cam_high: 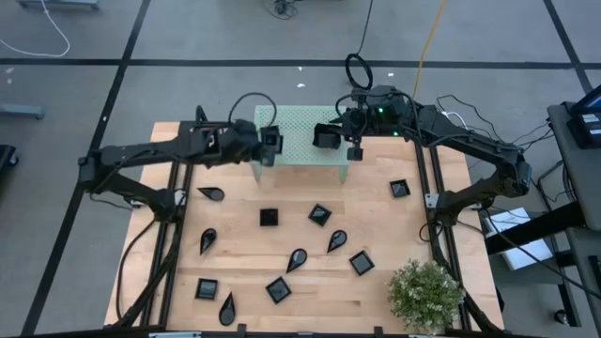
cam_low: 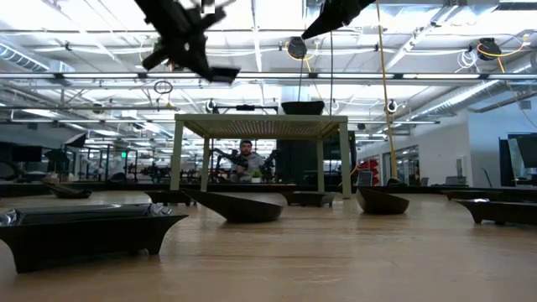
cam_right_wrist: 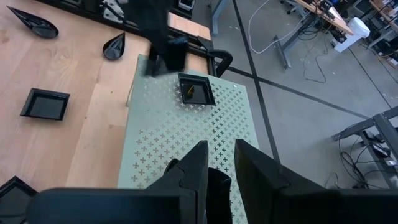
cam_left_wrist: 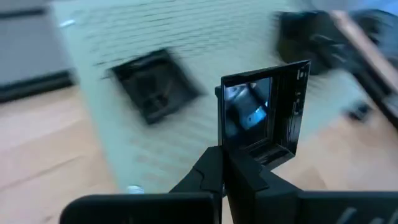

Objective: Pick & Place Mini shaped plates
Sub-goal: Stack the black square plate on top of the other black square plate on the shelf

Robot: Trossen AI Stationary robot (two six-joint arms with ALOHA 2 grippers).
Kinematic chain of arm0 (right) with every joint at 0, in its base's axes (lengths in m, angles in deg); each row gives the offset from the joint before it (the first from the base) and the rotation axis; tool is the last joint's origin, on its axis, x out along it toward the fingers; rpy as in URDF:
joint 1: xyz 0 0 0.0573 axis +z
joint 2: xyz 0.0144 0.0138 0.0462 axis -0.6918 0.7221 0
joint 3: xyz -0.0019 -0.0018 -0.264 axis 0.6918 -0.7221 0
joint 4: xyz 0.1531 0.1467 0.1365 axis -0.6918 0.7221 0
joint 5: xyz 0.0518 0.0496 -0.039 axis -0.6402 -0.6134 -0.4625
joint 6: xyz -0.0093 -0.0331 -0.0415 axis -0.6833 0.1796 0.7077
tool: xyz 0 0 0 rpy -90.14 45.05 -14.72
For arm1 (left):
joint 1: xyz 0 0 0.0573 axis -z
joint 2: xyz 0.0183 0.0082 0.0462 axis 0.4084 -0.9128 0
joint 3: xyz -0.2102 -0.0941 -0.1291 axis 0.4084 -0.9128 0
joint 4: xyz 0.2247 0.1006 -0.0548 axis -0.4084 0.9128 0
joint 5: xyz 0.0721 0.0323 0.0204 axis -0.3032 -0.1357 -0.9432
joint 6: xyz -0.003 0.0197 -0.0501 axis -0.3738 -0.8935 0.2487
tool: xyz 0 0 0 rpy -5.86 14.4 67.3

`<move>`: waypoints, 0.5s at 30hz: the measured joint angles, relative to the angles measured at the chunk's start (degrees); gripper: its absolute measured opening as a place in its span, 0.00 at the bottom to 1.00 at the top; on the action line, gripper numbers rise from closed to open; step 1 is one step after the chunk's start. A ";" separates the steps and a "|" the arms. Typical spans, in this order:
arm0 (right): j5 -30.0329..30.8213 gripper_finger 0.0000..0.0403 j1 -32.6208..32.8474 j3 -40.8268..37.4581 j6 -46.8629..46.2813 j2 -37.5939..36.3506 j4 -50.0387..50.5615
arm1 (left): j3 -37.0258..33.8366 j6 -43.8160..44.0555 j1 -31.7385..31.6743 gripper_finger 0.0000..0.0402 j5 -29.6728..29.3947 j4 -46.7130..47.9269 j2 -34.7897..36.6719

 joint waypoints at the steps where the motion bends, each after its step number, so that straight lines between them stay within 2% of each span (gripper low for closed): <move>1: 0.00 0.16 0.00 0.00 0.00 0.01 -0.02 | 0.00 1.47 -1.13 0.01 -0.10 -0.52 -0.92; 5: 0.00 0.16 0.02 0.00 0.00 -0.01 0.08 | -0.04 6.60 -4.68 0.04 -0.08 -1.45 -4.27; 15: 0.00 0.16 0.00 0.00 0.00 -0.01 3.08 | -0.02 7.20 -7.47 0.02 -0.03 -6.62 -6.83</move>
